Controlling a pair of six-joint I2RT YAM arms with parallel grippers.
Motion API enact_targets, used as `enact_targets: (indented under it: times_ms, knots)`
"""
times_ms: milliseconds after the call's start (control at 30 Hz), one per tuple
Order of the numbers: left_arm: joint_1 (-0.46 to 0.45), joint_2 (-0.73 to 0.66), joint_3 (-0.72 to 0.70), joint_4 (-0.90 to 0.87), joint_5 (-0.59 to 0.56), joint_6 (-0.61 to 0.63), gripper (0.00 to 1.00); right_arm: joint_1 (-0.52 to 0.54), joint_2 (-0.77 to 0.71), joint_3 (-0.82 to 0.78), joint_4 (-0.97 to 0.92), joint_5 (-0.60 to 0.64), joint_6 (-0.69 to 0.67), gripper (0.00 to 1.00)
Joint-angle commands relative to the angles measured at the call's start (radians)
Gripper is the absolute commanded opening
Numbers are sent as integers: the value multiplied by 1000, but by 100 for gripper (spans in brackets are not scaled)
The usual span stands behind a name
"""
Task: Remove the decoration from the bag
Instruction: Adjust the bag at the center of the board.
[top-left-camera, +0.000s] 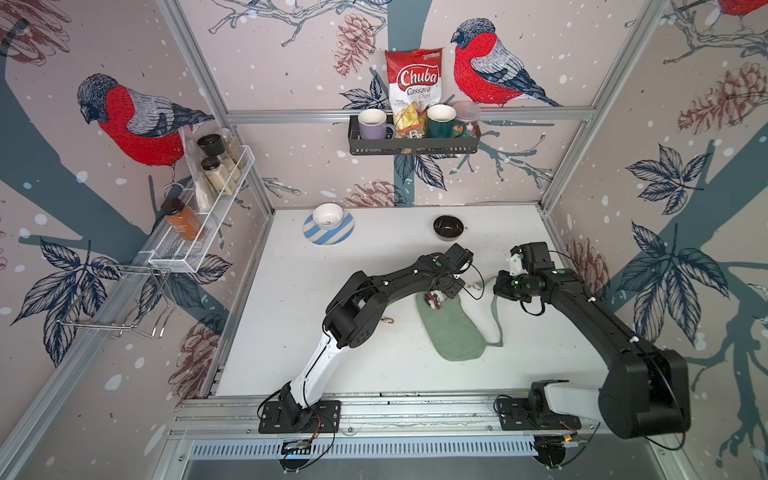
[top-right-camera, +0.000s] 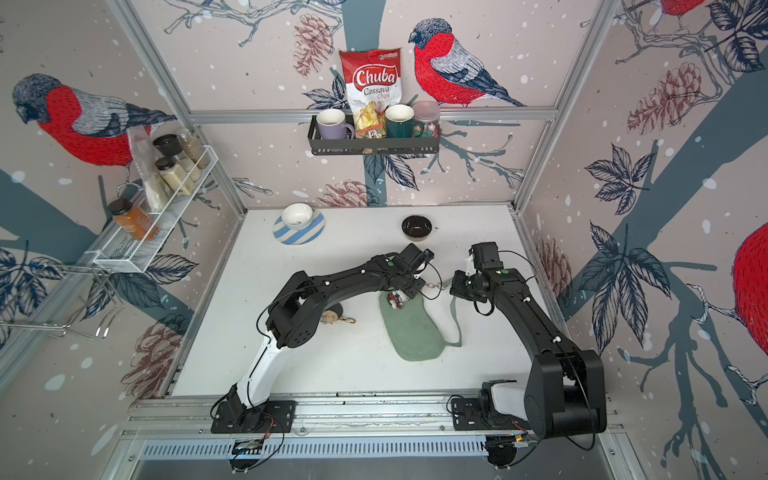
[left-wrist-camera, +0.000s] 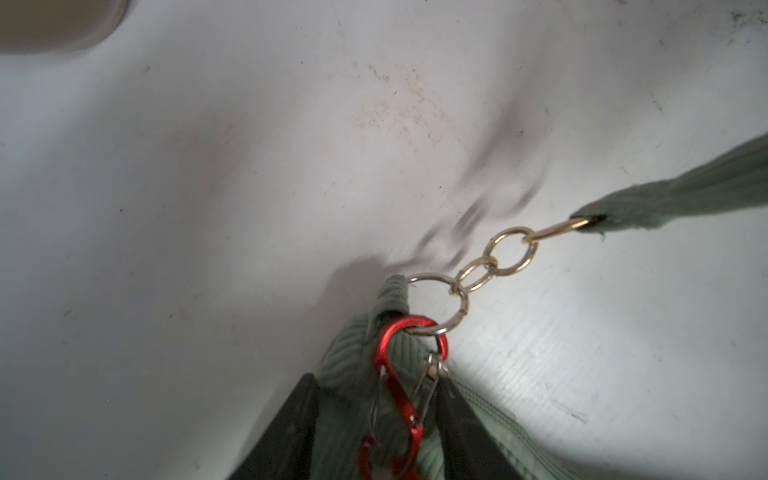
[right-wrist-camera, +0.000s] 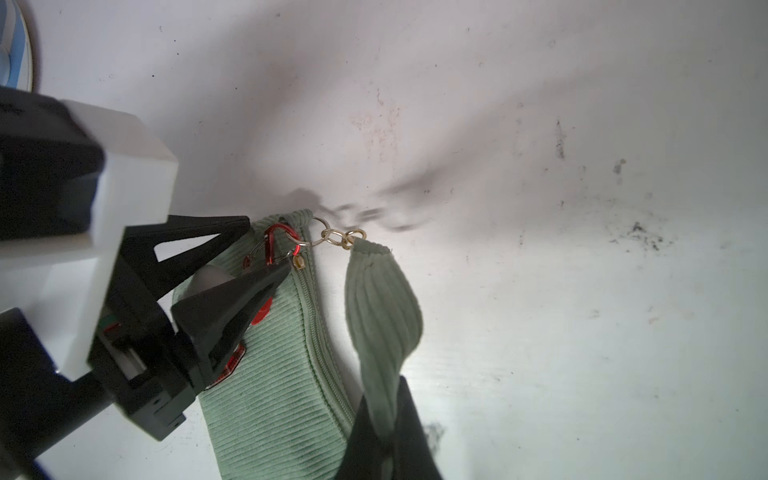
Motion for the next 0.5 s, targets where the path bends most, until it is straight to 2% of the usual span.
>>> enact_targets:
  times_ms: [0, 267, 400, 467]
  knots:
    - [7, 10, 8, -30, 16, 23, 46, 0, -5, 0, 15, -13, 12, 0]
    - [17, 27, 31, -34, 10, 36, 47, -1, -10, -1, 16, -20, 12, 0]
    - [19, 35, 29, -32, 18, 41, 33, -1, -10, -1, 16, -23, 14, 0]
    - [18, 34, 23, -25, 20, 43, 31, -2, -11, -1, 16, -29, 15, 0]
